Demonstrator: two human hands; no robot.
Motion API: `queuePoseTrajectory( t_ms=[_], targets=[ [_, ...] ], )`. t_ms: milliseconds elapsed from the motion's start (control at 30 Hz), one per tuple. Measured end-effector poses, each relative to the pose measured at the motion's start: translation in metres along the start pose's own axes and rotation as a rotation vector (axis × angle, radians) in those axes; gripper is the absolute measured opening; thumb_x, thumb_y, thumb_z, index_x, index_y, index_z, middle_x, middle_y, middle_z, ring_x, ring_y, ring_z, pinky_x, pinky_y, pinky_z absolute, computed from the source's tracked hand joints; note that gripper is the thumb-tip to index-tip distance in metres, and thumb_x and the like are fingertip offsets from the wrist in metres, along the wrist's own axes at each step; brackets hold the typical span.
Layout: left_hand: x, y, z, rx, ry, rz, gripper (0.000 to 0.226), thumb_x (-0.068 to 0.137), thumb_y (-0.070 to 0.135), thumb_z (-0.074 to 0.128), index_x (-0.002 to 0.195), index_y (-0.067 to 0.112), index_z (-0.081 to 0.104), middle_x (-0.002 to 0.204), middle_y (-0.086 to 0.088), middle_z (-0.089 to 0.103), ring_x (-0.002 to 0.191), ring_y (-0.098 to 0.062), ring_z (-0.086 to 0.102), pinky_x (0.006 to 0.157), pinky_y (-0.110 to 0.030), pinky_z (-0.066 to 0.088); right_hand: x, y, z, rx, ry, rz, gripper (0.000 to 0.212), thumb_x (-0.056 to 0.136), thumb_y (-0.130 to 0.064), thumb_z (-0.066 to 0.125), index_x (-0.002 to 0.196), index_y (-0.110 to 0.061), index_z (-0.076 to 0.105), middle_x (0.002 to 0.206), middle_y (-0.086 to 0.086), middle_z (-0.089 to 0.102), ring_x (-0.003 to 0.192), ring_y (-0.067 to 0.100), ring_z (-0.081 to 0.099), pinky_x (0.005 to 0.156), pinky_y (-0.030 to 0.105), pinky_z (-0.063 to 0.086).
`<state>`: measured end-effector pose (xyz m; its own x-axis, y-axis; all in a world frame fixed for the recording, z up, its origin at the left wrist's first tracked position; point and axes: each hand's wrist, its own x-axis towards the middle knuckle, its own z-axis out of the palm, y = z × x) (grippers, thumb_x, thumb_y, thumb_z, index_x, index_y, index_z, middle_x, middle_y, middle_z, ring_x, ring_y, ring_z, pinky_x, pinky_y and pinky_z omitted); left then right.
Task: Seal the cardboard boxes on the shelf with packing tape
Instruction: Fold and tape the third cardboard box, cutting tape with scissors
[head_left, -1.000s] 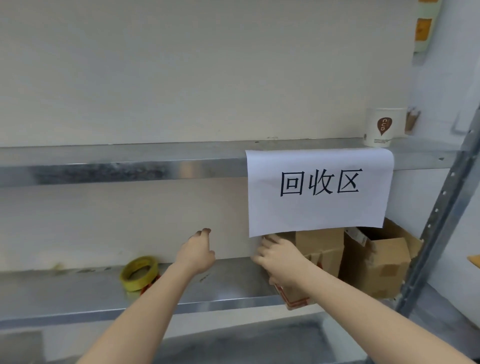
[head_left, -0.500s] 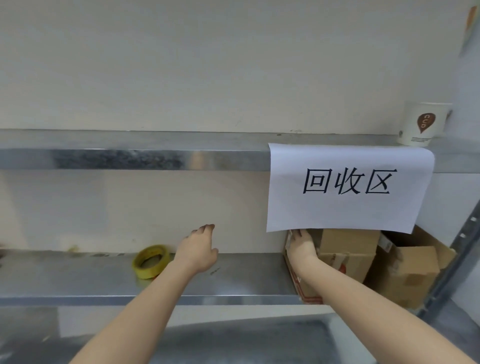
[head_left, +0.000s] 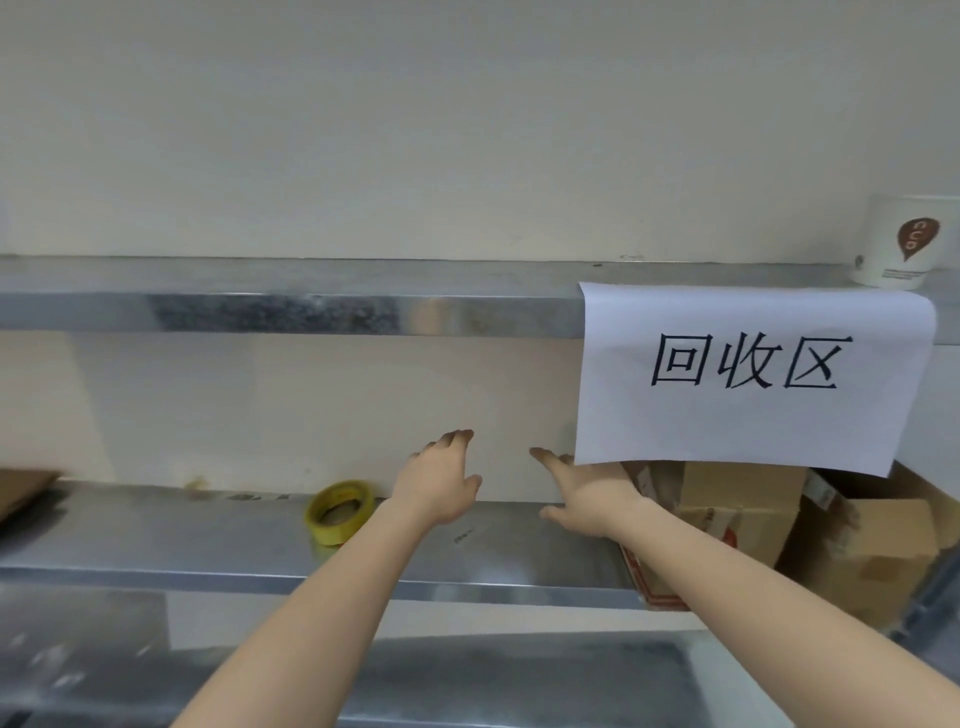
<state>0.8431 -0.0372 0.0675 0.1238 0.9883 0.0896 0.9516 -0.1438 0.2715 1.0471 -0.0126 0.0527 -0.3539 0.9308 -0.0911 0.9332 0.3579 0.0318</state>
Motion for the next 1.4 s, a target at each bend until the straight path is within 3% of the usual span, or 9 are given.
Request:
queuePoseTrajectory(
  t_ms=[100, 167, 467, 767, 1000, 1400],
  targets=[
    [-0.007, -0.025, -0.010, -0.132, -0.005, -0.076, 0.064, 0.096, 0.031, 0.049, 0.150, 0.016, 0.019, 0.149, -0.011, 0.038, 0.131, -0.029, 0.043, 0.105, -0.041, 0.039, 0.006, -0.011, -0.002, 0.485, 0.010, 0.092, 0.084, 0.089, -0.046, 0.060, 0.152, -0.031, 0.006, 0.146, 0.008, 0.039, 0.122, 0.027, 0.050, 0.096, 0.034, 0.047],
    [-0.016, -0.050, -0.021, -0.194, 0.043, -0.158, 0.063, 0.095, 0.031, 0.051, 0.149, 0.017, 0.022, 0.148, -0.009, 0.038, 0.130, -0.027, 0.044, 0.104, -0.041, 0.041, 0.015, -0.026, -0.007, 0.558, 0.036, 0.074, 0.086, 0.087, -0.042, 0.065, 0.152, -0.025, 0.011, 0.139, 0.009, 0.045, 0.120, 0.026, 0.051, 0.098, 0.038, 0.046],
    [-0.053, -0.189, -0.074, 0.077, 0.090, -0.301, 0.053, 0.095, 0.031, 0.051, 0.143, 0.016, 0.037, 0.146, -0.004, 0.040, 0.131, -0.025, 0.041, 0.105, -0.036, 0.036, 0.070, -0.171, -0.037, 0.246, 0.122, -0.148, 0.075, 0.087, -0.041, 0.059, 0.149, -0.021, 0.021, 0.136, 0.007, 0.052, 0.121, 0.027, 0.051, 0.097, 0.036, 0.043],
    [-0.096, -0.377, -0.127, 0.091, 0.099, -0.449, 0.048, 0.094, 0.032, 0.050, 0.139, 0.017, 0.042, 0.144, 0.000, 0.043, 0.127, -0.025, 0.047, 0.101, -0.035, 0.039, 0.154, -0.380, -0.039, 0.266, 0.100, -0.344, 0.073, 0.087, -0.045, 0.058, 0.146, -0.016, 0.026, 0.138, 0.007, 0.052, 0.127, 0.024, 0.049, 0.098, 0.035, 0.042],
    [-0.125, -0.504, -0.136, 0.091, 0.056, -0.609, 0.040, 0.090, 0.034, 0.051, 0.126, 0.016, 0.050, 0.130, -0.004, 0.050, 0.124, -0.026, 0.047, 0.097, -0.036, 0.042, 0.211, -0.523, -0.033, 0.247, 0.058, -0.519, 0.071, 0.087, -0.045, 0.058, 0.145, -0.017, 0.027, 0.135, 0.008, 0.053, 0.121, 0.029, 0.052, 0.096, 0.035, 0.043],
    [-0.160, -0.713, -0.163, 0.085, 0.045, -0.907, 0.053, 0.093, 0.039, 0.051, 0.139, 0.017, 0.040, 0.141, -0.001, 0.044, 0.128, -0.021, 0.044, 0.103, -0.035, 0.040, 0.326, -0.706, -0.020, 0.190, -0.067, -0.720, 0.065, 0.090, -0.042, 0.054, 0.143, -0.016, 0.030, 0.134, 0.009, 0.051, 0.121, 0.028, 0.048, 0.096, 0.036, 0.039]
  ],
)
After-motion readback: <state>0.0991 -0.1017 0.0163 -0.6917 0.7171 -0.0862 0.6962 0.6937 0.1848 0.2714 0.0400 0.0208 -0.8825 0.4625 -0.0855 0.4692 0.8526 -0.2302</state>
